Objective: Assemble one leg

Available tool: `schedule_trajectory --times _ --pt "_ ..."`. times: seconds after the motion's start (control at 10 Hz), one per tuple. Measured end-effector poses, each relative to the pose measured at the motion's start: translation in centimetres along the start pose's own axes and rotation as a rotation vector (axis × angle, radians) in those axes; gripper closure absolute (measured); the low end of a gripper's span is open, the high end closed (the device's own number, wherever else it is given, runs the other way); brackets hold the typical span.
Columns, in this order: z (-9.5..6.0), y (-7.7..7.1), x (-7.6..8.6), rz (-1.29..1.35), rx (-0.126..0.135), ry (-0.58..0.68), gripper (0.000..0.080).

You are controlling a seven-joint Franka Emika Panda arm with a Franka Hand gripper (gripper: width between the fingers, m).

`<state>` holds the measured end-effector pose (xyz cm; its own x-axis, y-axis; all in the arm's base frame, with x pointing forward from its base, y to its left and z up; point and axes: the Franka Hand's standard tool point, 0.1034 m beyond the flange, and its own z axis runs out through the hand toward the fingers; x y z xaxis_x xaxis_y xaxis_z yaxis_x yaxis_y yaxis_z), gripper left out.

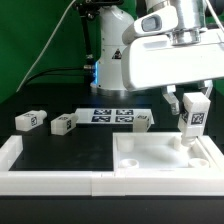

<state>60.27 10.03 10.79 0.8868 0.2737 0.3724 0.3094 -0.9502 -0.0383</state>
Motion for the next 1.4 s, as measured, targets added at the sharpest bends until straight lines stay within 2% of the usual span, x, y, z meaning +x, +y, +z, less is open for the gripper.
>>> schedule_trajectory --times 0.2,0.3,0.5,0.6,0.7,0.8,1.4 --pt "0.1 0.2 0.4 0.002 -0.006 0.020 0.0508" --pt "0.6 0.2 0.4 0.006 -0.014 0.045 0.0508" --pt "1.6 -0.3 0.6 0.002 -0.006 0.043 0.0508" --pt "2.1 -0.3 0.7 0.005 -0.015 0.069 0.0508" --pt "2.6 -0.9 0.5 0.005 -0.010 0.066 0.0508" --pt "2.7 -1.2 0.5 0.001 -0.008 0.065 0.0508" --pt "3.5 -1.4 -0.2 0.000 -0.012 0.073 0.0508"
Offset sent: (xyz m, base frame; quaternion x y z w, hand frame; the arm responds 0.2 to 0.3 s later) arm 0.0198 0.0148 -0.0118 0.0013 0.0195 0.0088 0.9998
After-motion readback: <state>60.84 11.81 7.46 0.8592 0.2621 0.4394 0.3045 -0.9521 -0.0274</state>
